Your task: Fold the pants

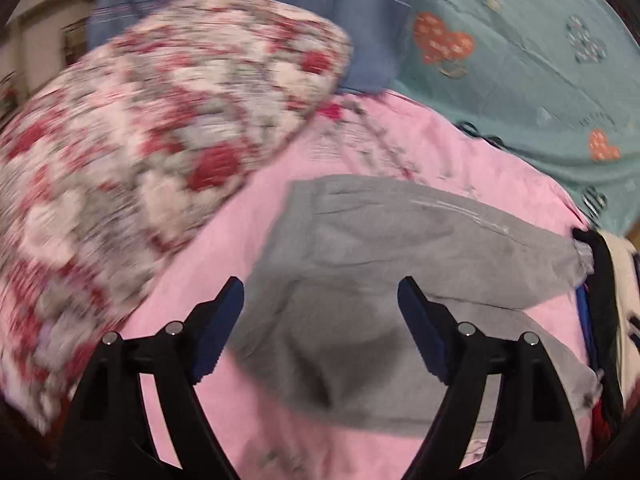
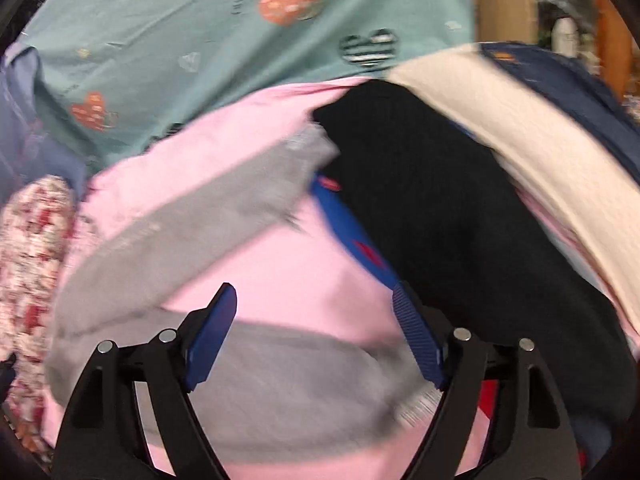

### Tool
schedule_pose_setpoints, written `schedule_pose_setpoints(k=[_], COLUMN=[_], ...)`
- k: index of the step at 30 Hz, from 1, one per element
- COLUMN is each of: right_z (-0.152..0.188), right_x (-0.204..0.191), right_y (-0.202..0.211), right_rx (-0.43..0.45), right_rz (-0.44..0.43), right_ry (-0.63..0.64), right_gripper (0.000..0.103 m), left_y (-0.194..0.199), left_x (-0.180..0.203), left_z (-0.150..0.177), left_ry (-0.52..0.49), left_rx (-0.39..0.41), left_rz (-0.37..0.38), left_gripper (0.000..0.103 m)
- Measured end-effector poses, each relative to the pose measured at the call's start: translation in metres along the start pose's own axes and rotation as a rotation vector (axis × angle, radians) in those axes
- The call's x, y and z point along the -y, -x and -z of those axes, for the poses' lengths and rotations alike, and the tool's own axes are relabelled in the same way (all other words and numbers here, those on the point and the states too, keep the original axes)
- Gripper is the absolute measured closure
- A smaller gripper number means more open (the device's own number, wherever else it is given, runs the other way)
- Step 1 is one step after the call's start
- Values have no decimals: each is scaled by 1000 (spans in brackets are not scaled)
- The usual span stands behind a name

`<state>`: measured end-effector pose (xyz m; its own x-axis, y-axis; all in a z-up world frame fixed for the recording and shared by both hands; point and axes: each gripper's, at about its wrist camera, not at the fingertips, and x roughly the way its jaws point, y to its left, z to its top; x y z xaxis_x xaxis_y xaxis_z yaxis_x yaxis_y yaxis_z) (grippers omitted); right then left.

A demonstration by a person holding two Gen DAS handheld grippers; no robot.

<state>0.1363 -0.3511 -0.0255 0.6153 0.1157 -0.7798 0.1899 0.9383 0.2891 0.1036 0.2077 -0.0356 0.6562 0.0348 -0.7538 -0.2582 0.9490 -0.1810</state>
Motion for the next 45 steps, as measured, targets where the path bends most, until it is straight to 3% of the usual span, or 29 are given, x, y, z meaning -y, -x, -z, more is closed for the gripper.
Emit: schedule_pose_setpoints(k=[2, 4, 5, 8, 10, 11, 12, 13, 14, 20, 23, 26, 27, 29, 32, 33, 34, 35, 37, 40, 42, 45], right_z=[-31, -53, -59, -73, -75, -78, -81, -86, -91, -100, -88, -78, -78, -81, -81, -80, -77, -71, -58, -22, 3, 51], right_x=[-7, -5, -1, 9, 18, 20, 19, 16, 19, 24, 38, 45, 41, 29, 15, 15, 15, 15, 12, 7, 7, 0], right_y=[-47, -95, -113, -164, -182, -185, -186, -191, -200, -154, -152, -181, -184, -185, -175, -164, -147, -123, -85, -30, -6, 9], right_rx=[-64, -151, -184, -258, -277, -251, -226, -236, -234, -123, -163, -221, -200, -214, -347, -350, -336, -313, -283, -234, -206, -178], right_rz=[-23, -32, -30, -35, -52, -54, -58, -53, -50, 31, 53, 102, 121, 153, 197, 203, 197, 157, 52, -53, -51, -28], right_ry=[-10, -46, -74, -142, -169, -179, -166, -143, -150, -144, -176, -159, -130, -44, 40, 28, 10, -5, -1, 38, 84, 71], right_gripper=[22, 22, 22, 22, 22, 25, 56, 81, 92, 97, 97, 96, 94, 80, 58, 58, 57, 54, 41, 37, 30, 30], left_y=[-38, -75, -93, -138, -158, -167, -174, -183, -194, -202, -202, -207, -208, -207, -187, -175, -161, -147, -125, -118, -130, -158], left_x=[13, 19, 20, 21, 17, 16, 17, 16, 15, 20, 25, 28, 29, 28, 20, 17, 14, 13, 7, -1, -2, -3], left_z=[-22, -34, -37, -39, -40, -42, -42, -43, -45, -54, -51, -52, -53, -54, -63, -69, -76, -82, -97, -116, -127, -132], left_ry=[-27, -43, -49, -79, -90, -93, -96, -100, -95, -128, -158, -160, -165, -174, -171, -173, -185, -194, -210, -238, -272, -339], left_rx=[-73, -152, -189, -263, -283, -292, -301, -316, -327, -298, -284, -293, -303, -323, -347, -319, -281, -246, -178, -189, -225, -254], left_rz=[71, 97, 97, 54, 37, 27, 11, -14, -40, -91, -106, -115, -117, -105, -56, -56, -65, -80, -123, -145, -128, -130], left_gripper=[23, 27, 34, 41, 46, 55, 62, 75, 80, 85, 85, 85, 85, 85, 83, 80, 66, 44, 28, 27, 22, 20])
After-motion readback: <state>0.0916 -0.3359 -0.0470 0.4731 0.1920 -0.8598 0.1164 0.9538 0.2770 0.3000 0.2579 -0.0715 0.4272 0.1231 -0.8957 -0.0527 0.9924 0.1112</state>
